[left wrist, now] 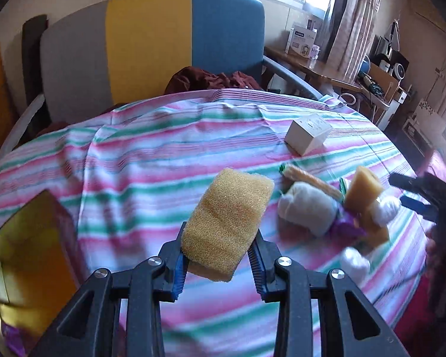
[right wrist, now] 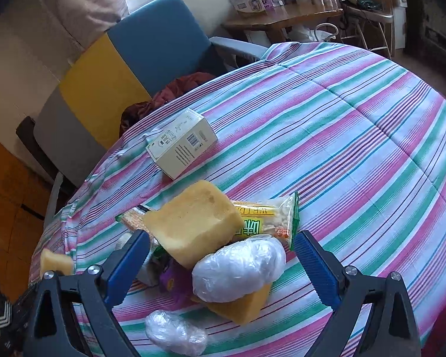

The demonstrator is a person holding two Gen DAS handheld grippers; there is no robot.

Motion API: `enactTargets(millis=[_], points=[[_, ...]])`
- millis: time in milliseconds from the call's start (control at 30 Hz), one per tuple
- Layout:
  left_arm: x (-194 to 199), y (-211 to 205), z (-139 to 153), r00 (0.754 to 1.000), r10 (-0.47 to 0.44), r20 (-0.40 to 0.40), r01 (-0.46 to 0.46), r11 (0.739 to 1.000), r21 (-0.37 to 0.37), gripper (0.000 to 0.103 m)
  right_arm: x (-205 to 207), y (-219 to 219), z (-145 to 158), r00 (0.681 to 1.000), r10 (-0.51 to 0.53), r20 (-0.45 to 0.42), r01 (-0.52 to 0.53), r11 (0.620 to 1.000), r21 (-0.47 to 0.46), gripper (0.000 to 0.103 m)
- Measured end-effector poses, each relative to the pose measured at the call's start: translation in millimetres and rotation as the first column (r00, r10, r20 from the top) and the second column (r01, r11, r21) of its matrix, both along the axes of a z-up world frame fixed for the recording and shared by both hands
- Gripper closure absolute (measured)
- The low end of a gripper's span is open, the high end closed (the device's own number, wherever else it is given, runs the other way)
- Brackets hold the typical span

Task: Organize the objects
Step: 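Lift the sponge with the left tool while the right tool grasps the white printed box, then place the sponge in the tray with the left tool while the right tool carries the white box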

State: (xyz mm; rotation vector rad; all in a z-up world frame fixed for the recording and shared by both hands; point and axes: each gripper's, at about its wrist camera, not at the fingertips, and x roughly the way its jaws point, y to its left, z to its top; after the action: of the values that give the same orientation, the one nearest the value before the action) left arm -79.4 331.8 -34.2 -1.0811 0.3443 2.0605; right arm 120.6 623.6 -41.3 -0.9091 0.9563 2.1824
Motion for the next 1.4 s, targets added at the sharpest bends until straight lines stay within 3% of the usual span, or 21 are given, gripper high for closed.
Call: enactTargets(millis=[233,433,600,700,933,967,1000,1033,1067,1100,1200,1267,1400], points=[[18.2,-54.4,10.3,0.999,0.046,-0.029,-0.045,0.998,0.033,0.067,-19.5,1.3,8.9,1.000,-0.003,-0.010,0.002,0.999,-0.039,0.004],[16.8,-81.2,10.0,0.997,0.083,0.005,-0.084,0.994,0.072,0.067,-81.8,27.6,24.2,0.998,-0.046,-0.044,0.043,0.997,-0.067,0.000],[14.0,-99.0,8.5,0.993,0.103,0.050,-0.108,0.988,0.111,0.067,-139.6,62.9,2.0,0.987,-0.159,0.003,0.157,0.970,-0.185,0.000],[11.8,-107.2,5.8,0.991,0.111,0.079,-0.120,0.985,0.123,0.067,-167.3,77.5,-12.6,0.976,-0.211,0.057,0.218,0.957,-0.190,0.000],[6.2,-112.7,-7.3,0.984,0.111,0.138,-0.128,0.984,0.123,0.067,-206.1,97.4,-57.8,0.958,-0.239,0.156,0.274,0.924,-0.269,0.000],[7.0,-112.7,-7.5,0.985,0.109,0.136,-0.126,0.984,0.125,0.067,-211.6,97.0,-62.9,0.959,-0.218,0.179,0.260,0.928,-0.266,0.000],[6.9,-112.7,-7.2,0.985,0.109,0.135,-0.126,0.984,0.127,0.067,-218.0,93.9,-61.9,0.961,-0.190,0.203,0.234,0.947,-0.222,0.007],[6.7,-112.6,-7.0,0.984,0.110,0.137,-0.128,0.983,0.129,0.067,-225.6,88.5,-57.7,0.963,-0.148,0.227,0.186,0.970,-0.159,0.020],[6.8,-112.6,-7.0,0.984,0.110,0.137,-0.128,0.983,0.130,0.067,-232.2,83.5,-54.4,0.963,-0.106,0.248,0.138,0.983,-0.117,0.043],[7.2,-112.7,-6.9,0.985,0.111,0.134,-0.129,0.983,0.131,0.067,-239.3,76.6,-50.4,0.963,-0.051,0.265,0.077,0.993,-0.089,0.052],[8.4,-115.3,-6.8,0.984,0.119,0.135,-0.137,0.981,0.136,0.067,-250.5,51.5,-33.8,0.960,0.077,0.268,-0.072,0.997,-0.029,0.052],[9.8,-117.4,-4.9,0.983,0.124,0.131,-0.142,0.980,0.138,0.067,-256.4,24.5,-20.2,0.947,0.185,0.262,-0.195,0.981,0.013,0.052],[17.2,-125.9,0.4,0.984,0.137,0.118,-0.154,0.978,0.144,0.067,-249.3,-39.2,0.5,0.888,0.398,0.232,-0.416,0.909,0.035,0.052]])
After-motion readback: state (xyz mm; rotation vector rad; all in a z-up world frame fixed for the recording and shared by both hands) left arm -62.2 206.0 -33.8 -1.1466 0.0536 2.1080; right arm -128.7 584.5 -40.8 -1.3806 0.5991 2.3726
